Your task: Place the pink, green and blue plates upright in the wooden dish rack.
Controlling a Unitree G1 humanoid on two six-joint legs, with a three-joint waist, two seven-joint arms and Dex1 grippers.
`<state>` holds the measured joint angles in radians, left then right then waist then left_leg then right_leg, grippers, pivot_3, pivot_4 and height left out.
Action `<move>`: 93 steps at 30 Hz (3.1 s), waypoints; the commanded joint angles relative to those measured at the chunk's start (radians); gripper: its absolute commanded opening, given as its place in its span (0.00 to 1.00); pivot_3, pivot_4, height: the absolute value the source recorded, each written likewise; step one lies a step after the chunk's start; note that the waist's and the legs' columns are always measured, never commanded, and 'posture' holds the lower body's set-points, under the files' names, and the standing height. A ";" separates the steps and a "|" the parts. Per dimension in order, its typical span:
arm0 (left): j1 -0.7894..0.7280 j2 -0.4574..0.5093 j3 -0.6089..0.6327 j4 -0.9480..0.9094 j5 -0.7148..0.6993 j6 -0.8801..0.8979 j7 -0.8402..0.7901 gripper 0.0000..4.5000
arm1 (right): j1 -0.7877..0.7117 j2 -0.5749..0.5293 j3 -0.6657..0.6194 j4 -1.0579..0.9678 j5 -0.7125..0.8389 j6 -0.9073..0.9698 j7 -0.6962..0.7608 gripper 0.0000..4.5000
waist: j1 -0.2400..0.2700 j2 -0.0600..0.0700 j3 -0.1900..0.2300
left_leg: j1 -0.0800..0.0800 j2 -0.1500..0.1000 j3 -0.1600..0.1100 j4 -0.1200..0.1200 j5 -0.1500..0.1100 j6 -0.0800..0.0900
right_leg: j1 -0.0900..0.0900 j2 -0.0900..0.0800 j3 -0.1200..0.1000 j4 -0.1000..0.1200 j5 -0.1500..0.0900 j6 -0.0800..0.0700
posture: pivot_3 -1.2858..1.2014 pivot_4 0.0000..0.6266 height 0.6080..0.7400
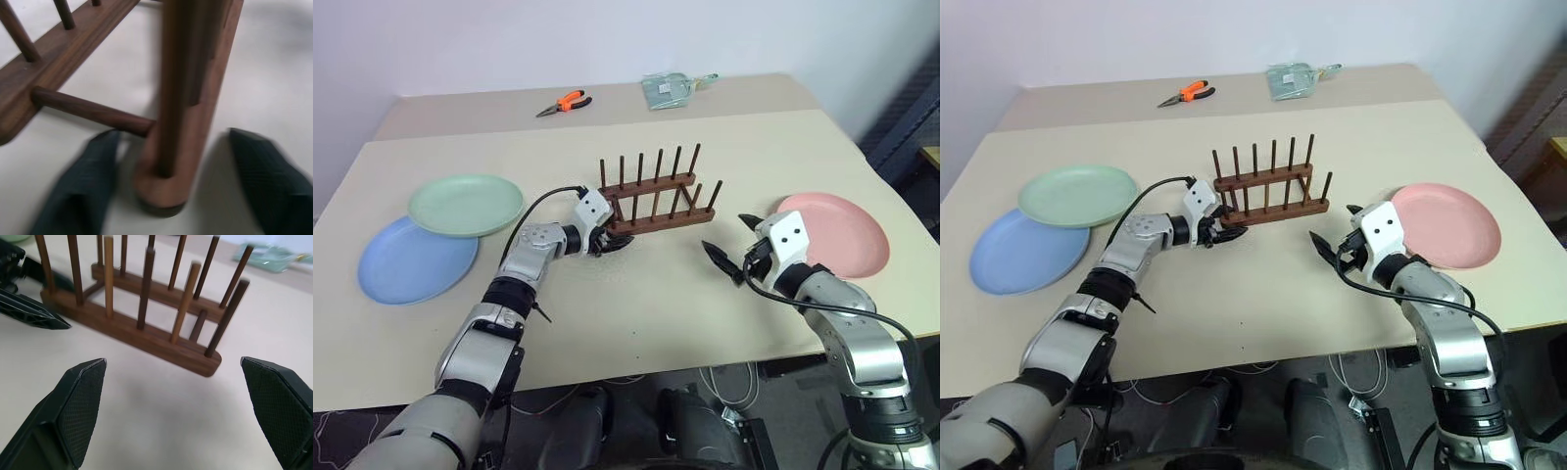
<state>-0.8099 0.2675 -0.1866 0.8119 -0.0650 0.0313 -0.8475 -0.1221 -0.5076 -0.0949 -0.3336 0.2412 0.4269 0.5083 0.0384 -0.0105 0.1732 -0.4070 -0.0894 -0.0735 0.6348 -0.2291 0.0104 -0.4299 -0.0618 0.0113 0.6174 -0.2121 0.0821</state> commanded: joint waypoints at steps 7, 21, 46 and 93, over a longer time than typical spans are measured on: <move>0.075 0.013 -0.036 -0.079 0.036 -0.078 -0.127 0.17 | 0.007 -0.060 -0.056 -0.005 0.002 -0.008 0.020 1.00 | -0.001 0.000 0.000 | 0.000 0.000 0.000 0.000 0.000 0.000 | 0.000 0.000 0.000 0.000 0.000 0.000 | 0.52 0.24 0.91; 0.229 0.169 -0.069 -0.409 0.022 0.034 -0.301 0.73 | 0.128 -0.169 -0.180 0.041 0.002 -0.049 0.091 1.00 | -0.002 0.000 0.000 | 0.000 0.001 0.000 0.000 0.000 0.001 | 0.000 0.000 0.001 0.000 -0.001 -0.001 | 0.52 0.24 0.91; 0.452 -0.046 -0.075 -0.735 0.039 0.444 0.288 0.13 | -0.076 -0.002 0.173 0.240 -0.221 -0.022 -0.042 0.00 | 0.001 0.003 -0.003 | 0.001 0.001 -0.001 0.010 -0.001 0.001 | 0.006 0.000 -0.002 0.001 -0.001 -0.002 | 0.52 0.24 0.91; 0.460 -0.033 0.002 -0.884 -0.152 0.349 0.172 0.12 | -0.180 -0.165 -0.082 0.097 -0.167 -0.110 -0.027 0.02 | -0.007 0.006 -0.003 | -0.002 0.001 0.000 0.011 -0.002 0.003 | 0.004 0.000 -0.001 0.000 -0.002 -0.001 | 0.52 0.24 0.91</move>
<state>-0.3473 0.2333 -0.2095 -0.0411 -0.2007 0.3878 -0.6759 -0.2327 -0.6942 -0.1232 -0.1245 -0.0205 0.3342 0.4612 0.0310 -0.0049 0.1701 -0.4088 -0.0882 -0.0732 0.6456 -0.2313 0.0137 -0.4259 -0.0612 0.0100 0.6179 -0.2137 0.0808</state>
